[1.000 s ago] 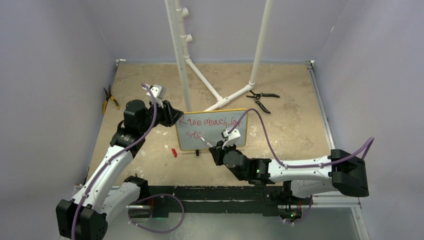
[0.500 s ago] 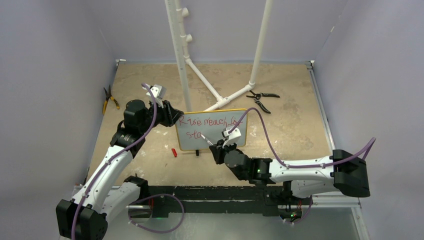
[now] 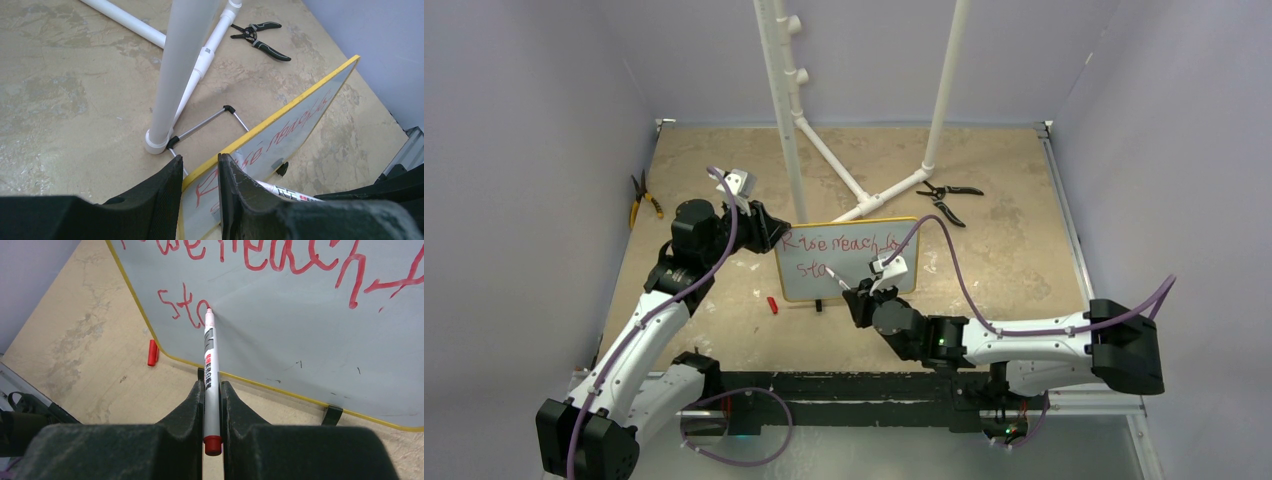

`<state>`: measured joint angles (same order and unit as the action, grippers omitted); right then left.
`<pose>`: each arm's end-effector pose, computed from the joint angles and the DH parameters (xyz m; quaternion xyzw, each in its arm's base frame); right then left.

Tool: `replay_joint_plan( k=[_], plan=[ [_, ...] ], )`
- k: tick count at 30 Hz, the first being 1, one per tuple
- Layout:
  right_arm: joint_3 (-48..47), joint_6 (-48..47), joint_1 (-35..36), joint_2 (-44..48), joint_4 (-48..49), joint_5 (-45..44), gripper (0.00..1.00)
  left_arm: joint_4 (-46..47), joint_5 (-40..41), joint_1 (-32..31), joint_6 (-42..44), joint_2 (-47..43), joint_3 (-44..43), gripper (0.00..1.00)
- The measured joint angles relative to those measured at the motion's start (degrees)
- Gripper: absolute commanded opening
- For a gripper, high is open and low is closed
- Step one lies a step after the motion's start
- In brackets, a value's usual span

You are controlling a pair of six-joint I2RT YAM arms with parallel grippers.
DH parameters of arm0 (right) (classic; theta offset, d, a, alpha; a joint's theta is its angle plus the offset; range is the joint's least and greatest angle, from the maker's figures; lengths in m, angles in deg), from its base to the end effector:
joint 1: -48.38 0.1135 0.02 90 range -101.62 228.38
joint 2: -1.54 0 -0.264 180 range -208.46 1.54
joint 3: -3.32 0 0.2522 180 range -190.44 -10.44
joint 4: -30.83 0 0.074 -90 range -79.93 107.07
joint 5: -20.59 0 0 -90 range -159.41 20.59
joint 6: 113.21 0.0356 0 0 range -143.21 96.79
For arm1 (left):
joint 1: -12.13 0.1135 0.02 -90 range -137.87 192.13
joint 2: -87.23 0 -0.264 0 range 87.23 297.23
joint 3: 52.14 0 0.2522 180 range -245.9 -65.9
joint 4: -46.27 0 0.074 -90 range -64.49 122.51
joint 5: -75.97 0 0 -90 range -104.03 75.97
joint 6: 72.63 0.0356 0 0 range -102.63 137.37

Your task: Write a sentence on the whiteboard

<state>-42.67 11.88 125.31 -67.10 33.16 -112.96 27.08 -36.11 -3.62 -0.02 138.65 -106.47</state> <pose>0.0805 0.2382 0.2276 -0.0742 0.7876 0.2697 0.5490 0.1984 -0.0699 0.3027 0.1036 0.7869 -0.3148 0.5206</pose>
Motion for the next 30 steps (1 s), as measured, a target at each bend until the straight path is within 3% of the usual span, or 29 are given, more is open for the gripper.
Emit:
replay_joint_plan(
  k=[17,30],
  plan=[
    [0.00,4.17,0.04,-1.07,-2.69,1.11,0.00,0.00,0.00,-0.02,0.00,0.00,0.00,0.30],
    [0.04,2.34,-0.09,3.67,-4.48,-0.24,0.00,-0.02,-0.04,-0.02,-0.02,0.00,0.00,0.30]
  ],
)
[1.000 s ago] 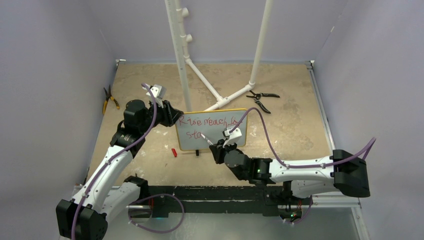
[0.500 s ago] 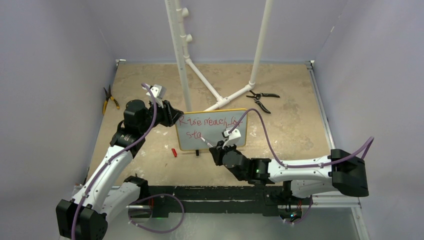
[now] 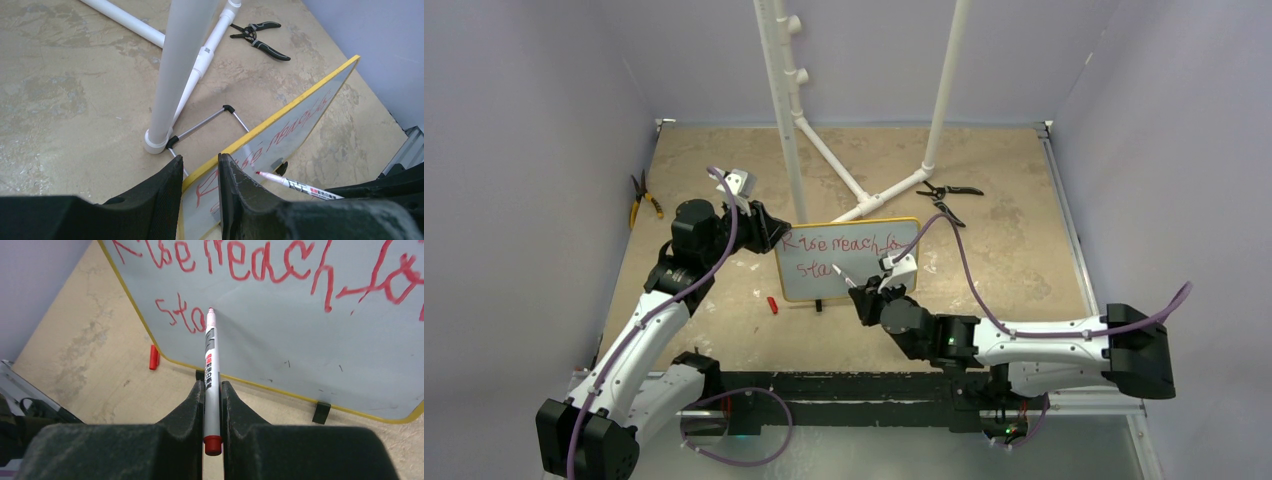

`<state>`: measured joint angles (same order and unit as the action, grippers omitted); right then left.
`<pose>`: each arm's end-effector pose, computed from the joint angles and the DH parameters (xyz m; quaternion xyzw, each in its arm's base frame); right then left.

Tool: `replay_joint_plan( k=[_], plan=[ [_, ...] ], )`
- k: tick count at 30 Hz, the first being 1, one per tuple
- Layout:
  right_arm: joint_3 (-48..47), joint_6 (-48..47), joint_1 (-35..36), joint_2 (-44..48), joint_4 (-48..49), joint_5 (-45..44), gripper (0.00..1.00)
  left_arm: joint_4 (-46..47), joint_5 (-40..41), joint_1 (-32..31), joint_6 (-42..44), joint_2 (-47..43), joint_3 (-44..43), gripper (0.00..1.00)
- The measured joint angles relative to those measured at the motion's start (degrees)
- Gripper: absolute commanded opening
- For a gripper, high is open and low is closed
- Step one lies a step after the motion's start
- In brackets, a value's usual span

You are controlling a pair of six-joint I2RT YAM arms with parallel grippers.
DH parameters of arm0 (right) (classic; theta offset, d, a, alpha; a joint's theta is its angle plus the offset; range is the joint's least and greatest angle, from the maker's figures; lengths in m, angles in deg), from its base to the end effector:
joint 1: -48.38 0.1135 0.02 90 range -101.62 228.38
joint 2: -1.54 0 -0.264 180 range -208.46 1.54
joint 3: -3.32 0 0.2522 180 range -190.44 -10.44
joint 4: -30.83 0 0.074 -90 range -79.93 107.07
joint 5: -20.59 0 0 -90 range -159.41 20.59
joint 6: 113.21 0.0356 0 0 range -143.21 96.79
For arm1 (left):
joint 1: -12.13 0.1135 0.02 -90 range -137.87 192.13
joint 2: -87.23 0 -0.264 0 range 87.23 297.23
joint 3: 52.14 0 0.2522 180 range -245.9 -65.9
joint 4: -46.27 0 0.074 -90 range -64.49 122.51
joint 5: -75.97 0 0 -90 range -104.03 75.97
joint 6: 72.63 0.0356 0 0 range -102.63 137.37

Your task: Write a sentence on the whiteboard

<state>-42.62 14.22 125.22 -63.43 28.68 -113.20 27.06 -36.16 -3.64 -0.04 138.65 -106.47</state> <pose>0.0786 0.2278 0.2345 -0.0597 0.7917 0.2735 0.5430 0.1984 -0.0700 0.3027 0.1038 0.7869 -0.3152 0.5202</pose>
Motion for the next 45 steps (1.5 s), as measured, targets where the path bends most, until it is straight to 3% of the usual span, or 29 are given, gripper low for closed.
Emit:
replay_joint_plan(
  k=[16,45],
  plan=[
    [0.00,-4.24,-0.04,-1.09,3.93,-0.28,0.00,0.00,0.00,0.00,0.00,0.00,0.00,0.30],
    [1.51,3.78,0.02,-0.70,-1.60,1.31,0.00,0.07,-0.02,0.00,-0.02,0.09,0.00,0.30]
  ],
)
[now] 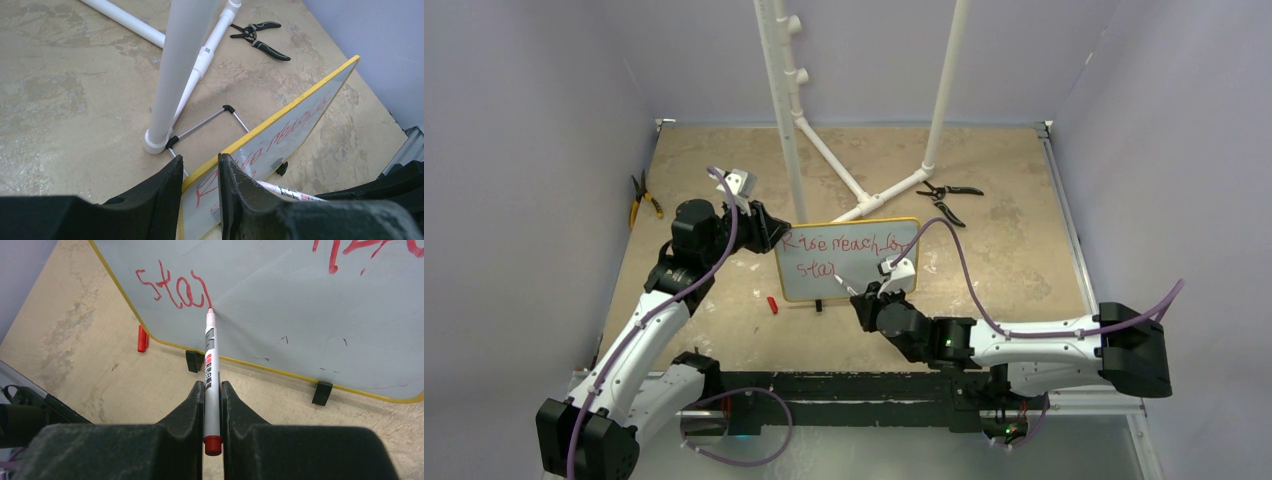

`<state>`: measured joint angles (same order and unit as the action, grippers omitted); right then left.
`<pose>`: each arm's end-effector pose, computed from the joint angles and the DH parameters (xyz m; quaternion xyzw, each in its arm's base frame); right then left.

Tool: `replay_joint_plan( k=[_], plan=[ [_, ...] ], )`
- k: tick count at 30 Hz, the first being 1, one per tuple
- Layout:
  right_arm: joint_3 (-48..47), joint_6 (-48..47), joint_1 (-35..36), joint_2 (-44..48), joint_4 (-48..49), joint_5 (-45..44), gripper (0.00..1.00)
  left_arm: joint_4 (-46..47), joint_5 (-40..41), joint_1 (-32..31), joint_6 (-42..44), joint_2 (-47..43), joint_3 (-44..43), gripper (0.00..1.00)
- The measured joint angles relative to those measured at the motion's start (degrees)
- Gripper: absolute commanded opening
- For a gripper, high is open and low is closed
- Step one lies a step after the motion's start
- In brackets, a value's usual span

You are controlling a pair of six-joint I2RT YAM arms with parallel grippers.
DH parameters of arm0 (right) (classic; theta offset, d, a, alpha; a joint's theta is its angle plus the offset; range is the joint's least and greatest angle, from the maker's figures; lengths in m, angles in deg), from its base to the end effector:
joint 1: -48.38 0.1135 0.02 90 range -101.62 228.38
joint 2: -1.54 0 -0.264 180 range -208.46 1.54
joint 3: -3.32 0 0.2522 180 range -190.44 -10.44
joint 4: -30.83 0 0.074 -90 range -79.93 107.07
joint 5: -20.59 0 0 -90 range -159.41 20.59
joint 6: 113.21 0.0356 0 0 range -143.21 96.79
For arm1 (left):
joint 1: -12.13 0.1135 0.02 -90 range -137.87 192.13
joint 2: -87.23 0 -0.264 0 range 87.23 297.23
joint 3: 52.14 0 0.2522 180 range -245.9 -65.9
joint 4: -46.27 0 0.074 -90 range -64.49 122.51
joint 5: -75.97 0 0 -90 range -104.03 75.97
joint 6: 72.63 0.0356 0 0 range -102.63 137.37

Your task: Write a sentence on the whiteboard

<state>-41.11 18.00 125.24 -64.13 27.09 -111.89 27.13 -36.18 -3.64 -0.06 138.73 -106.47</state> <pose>0.0773 0.2255 0.2203 -0.0552 0.8079 0.2724 0.5197 0.1987 -0.0700 0.3025 0.1038 0.7869 -0.3154 0.5200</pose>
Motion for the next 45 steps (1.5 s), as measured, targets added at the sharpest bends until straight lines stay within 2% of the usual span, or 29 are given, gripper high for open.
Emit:
replay_joint_plan(
  k=[45],
  plan=[
    [0.15,0.20,0.33,3.74,-0.61,-3.98,0.00,-0.02,0.02,0.00,0.02,0.00,0.02,0.30]
  ],
)
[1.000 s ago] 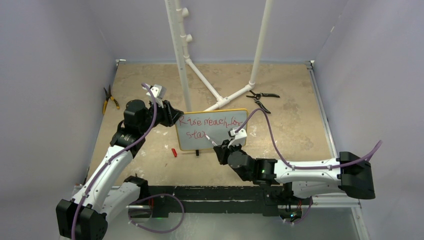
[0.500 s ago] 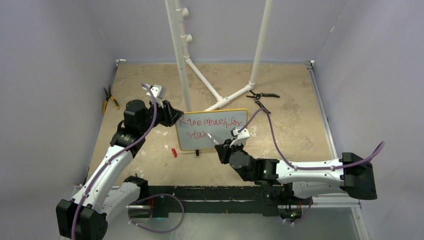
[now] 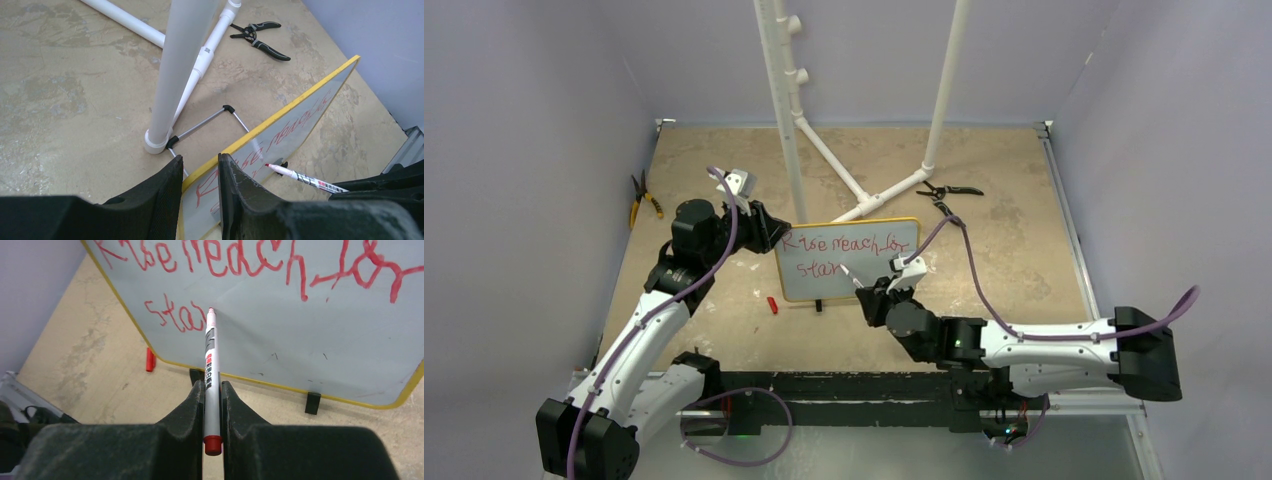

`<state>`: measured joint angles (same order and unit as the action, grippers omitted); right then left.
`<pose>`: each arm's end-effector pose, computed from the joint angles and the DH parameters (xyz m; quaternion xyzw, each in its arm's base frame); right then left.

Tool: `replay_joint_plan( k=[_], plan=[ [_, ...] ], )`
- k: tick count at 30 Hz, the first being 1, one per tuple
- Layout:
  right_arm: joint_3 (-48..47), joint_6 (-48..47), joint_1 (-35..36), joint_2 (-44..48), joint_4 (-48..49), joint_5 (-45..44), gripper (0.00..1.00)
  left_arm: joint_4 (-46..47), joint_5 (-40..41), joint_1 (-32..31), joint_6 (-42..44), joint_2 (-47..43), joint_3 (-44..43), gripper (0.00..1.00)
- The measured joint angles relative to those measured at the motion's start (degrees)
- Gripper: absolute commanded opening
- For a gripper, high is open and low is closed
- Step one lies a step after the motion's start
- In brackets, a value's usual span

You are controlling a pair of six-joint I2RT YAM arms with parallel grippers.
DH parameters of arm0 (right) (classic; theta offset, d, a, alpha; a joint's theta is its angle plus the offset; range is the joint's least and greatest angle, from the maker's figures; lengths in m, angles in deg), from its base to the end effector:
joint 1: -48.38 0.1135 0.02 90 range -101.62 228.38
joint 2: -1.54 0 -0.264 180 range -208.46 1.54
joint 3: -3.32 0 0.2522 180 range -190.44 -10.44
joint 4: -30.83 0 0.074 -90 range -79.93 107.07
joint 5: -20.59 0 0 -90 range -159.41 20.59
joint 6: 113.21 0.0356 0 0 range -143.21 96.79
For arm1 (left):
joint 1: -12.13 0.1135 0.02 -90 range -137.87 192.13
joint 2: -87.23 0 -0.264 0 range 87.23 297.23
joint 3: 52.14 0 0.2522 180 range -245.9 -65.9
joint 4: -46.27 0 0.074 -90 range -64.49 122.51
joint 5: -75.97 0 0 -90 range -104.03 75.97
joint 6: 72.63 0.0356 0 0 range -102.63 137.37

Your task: Write a sentence on the whiteboard

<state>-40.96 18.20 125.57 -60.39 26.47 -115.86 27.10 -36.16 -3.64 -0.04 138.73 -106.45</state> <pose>0.0756 0.2161 0.2331 -0.0242 0.7928 0.2749 0.5434 0.1986 -0.0700 0.3023 0.1038 0.7872 -0.3152 0.5198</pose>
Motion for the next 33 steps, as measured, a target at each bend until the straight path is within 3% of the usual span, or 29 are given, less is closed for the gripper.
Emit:
replay_joint_plan(
  k=[8,33],
  plan=[
    [2.64,-1.95,0.00,5.03,2.49,2.38,0.00,0.00,0.00,0.00,-0.02,0.00,-0.02,0.30],
    [2.49,0.26,-1.42,1.66,0.68,2.27,0.00,0.04,0.00,0.00,-0.02,0.02,0.00,0.30]
  ],
)
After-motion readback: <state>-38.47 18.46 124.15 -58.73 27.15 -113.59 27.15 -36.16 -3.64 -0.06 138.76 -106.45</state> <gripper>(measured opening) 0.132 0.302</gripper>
